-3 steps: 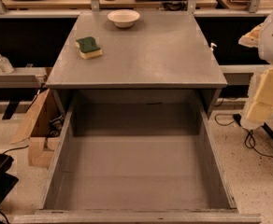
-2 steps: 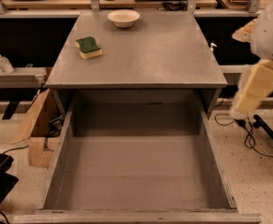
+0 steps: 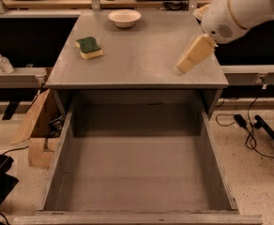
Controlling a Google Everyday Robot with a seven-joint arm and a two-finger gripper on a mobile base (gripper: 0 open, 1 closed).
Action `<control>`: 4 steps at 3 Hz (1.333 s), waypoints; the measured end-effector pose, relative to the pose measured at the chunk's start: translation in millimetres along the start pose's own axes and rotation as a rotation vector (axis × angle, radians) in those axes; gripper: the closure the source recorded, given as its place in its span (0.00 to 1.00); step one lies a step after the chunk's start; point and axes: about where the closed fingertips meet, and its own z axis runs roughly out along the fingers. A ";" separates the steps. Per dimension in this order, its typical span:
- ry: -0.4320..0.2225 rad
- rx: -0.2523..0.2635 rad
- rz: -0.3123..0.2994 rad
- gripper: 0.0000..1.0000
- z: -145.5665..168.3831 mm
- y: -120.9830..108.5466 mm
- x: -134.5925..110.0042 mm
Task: Place sponge into top drawer
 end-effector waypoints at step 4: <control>-0.235 0.144 0.214 0.00 99.0 -57.7 -88.8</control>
Offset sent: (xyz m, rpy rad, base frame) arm 0.1514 0.1168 0.0087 0.2978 -0.1287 -0.2581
